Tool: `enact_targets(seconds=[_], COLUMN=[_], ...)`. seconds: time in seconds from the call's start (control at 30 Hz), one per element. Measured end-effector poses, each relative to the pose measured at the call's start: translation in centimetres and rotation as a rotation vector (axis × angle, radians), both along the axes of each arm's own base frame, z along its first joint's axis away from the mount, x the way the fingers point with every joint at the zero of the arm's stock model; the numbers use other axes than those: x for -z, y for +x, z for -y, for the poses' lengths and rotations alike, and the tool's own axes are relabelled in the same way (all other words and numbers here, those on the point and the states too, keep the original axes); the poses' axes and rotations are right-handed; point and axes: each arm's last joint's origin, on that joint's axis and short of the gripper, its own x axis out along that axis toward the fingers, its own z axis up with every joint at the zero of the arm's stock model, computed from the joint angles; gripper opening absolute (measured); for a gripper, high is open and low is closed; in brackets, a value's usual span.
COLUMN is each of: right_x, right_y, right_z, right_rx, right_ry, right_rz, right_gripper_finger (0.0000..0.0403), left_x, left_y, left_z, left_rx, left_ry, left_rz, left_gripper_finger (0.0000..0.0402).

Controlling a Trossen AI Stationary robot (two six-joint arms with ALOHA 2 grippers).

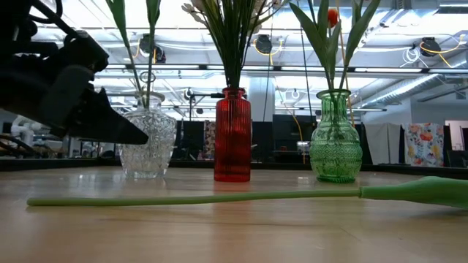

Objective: Sort flowers into vase by color
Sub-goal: Adjust the transparent vase

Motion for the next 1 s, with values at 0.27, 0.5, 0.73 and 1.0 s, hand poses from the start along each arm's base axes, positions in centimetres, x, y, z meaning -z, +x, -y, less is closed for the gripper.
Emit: enact_targets(seconds=[0.27, 0.5, 0.73, 1.0], right_x=[0.0, 0.0, 0.1, 0.2], right_y=[0.0, 0.0, -0.1, -0.1], right_z=[0.0, 0.0, 0.1, 0.1], right_rx=[0.0, 0.0, 0.003, 0.003], right_ry=[0.0, -0.003, 0.002, -0.002], right_rz=[0.0, -0.003, -0.011, -0.015], right_gripper_finger=[0.0, 0.0, 0.0, 0.0], left_x=[-0.2, -0.7, -1.2, -2.5], left_y=[0.4, -0.7, -3.0, -4.7], left_z=[-0.1, 2.1, 1.5, -0.2], left_rx=[-0.002, 0.271, 0.142, 0.095], left_ry=[-0.03, -0.212, -0.15, -0.107], left_rz=[0.023, -0.059, -0.127, -0.24], left_gripper_finger=[0.0136, 0.0136, 0.0136, 0.0136])
